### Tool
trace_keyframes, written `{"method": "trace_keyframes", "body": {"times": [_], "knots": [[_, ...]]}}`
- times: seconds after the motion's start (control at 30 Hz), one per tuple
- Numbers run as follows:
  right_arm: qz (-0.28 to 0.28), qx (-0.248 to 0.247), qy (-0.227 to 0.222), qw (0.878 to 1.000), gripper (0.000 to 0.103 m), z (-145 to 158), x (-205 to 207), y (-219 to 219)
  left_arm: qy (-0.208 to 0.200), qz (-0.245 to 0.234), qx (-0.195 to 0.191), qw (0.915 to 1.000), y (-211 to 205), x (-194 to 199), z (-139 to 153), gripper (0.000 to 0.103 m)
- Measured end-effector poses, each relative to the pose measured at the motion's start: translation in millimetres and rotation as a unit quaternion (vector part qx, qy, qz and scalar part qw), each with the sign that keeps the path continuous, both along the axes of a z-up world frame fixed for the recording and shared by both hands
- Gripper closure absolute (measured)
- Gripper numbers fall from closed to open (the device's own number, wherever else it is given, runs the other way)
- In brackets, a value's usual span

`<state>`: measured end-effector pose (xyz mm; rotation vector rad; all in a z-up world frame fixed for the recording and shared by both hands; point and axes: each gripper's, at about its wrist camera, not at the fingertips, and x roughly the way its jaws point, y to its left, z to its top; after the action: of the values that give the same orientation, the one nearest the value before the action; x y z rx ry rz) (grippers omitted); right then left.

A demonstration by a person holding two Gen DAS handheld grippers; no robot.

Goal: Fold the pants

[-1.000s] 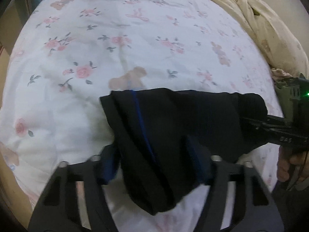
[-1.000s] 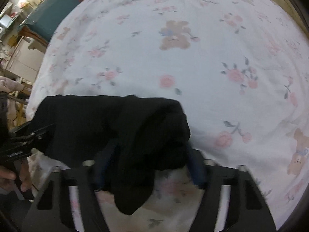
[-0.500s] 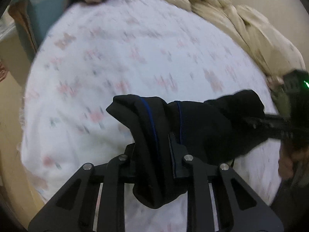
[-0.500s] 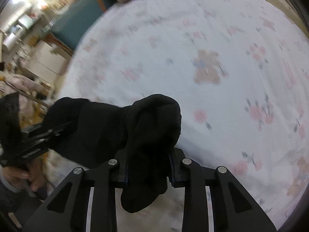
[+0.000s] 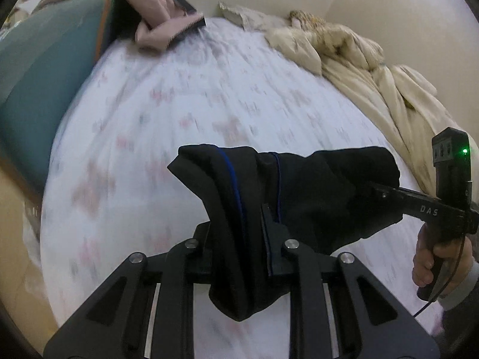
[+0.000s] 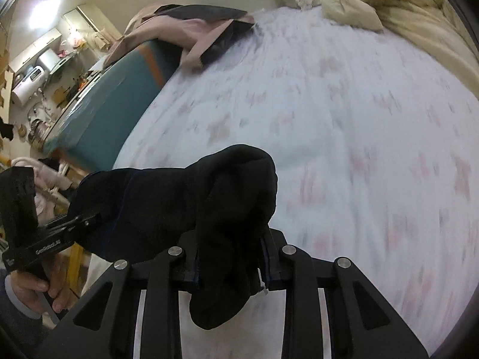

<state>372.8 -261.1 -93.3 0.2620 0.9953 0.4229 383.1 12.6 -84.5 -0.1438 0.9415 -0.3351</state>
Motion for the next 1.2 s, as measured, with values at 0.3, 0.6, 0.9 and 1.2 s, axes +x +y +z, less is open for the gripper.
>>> {"method": "trace_keyframes", "body": {"times": [0.3, 0.6, 0.9, 1.2], "knots": [[0.001, -0.111, 0.004, 0.994, 0.070, -53.8, 110.7, 17.1, 0.010, 0.011, 0.052, 0.9985, -4.2, 95.4, -65.1, 0.080], [-0.060, -0.101, 0.029, 0.993, 0.019, -72.4, 116.8, -32.7, 0.013, 0.029, 0.053, 0.9981, 34.1, 80.9, -79.0, 0.016], [-0.111, -0.017, -0.031, 0.993, 0.019, 6.6, 45.8, -61.1, -0.046, 0.105, 0.088, 0.9895, 55.9, 8.7, -27.9, 0.017], [-0.074, -0.044, -0.114, 0.990, 0.016, 79.2, -127.5, -20.4, -0.093, 0.121, 0.108, 0.9823, 20.5, -136.6, 46.3, 0.017]]}}
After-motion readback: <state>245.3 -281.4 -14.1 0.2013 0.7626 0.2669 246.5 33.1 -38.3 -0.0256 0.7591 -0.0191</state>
